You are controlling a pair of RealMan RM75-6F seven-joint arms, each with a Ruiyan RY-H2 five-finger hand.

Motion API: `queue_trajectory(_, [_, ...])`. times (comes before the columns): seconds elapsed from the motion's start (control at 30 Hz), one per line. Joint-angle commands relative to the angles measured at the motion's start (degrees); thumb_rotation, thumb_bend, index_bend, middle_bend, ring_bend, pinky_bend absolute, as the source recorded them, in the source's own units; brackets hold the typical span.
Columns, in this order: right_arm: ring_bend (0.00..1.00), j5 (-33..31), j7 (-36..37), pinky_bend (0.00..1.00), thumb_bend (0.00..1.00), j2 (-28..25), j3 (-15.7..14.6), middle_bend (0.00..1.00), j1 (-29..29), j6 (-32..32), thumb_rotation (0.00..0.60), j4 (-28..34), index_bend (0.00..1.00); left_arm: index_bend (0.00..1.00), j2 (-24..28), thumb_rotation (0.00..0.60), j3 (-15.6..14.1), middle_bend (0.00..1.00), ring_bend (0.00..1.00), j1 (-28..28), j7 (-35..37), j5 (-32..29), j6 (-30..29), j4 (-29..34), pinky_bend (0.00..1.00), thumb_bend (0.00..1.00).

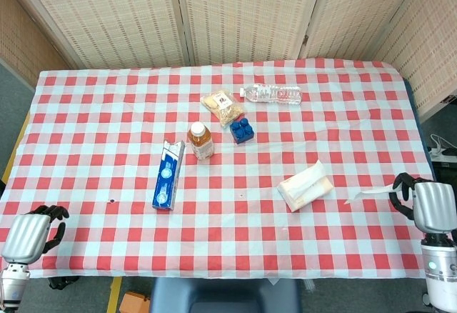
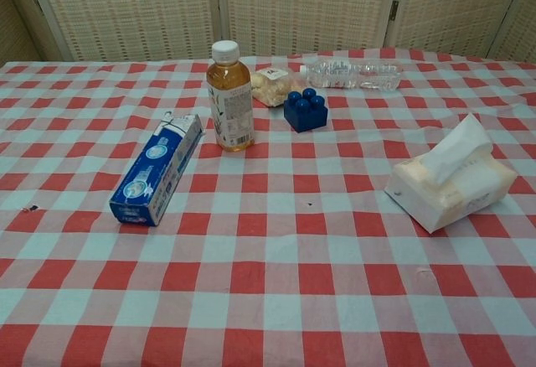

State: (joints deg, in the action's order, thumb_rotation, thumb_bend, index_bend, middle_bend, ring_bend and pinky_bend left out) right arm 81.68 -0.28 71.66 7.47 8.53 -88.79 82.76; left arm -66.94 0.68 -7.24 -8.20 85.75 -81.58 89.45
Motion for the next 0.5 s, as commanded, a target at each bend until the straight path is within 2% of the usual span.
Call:
queue_trajectory(0.03, [0.73, 0.32, -0.24, 0.81, 0.02, -0.04, -0.12, 0.76, -0.26, -0.07, 0.600, 0.37, 0.20, 0.48, -0.01, 0.600, -0.05, 0.49, 0.41, -0.03, -0.05, 0.12, 0.02, 0.00, 0.61, 0.52])
queue_trajectory(0.27, [0.73, 0.56, -1.14, 0.81, 0.00, -0.33, -0.28, 0.76, -0.43, 0.67, 0.600, 1.17, 0.10, 0.48, -0.10, 0.600, -0.06, 0.49, 0.41, -0.07, -0.33, 0.05, 0.11, -0.06, 0.61, 0.52])
queue_trajectory(0.5, [0.73, 0.56, -2.44, 0.81, 0.00, 0.78, 0.38, 0.76, -0.67, -0.19, 0.600, 1.42, 0.15, 0.48, -0.03, 0.600, -0.07, 0.49, 0.41, -0.04, 0.23, -0.09, 0.23, -0.20, 0.61, 0.52])
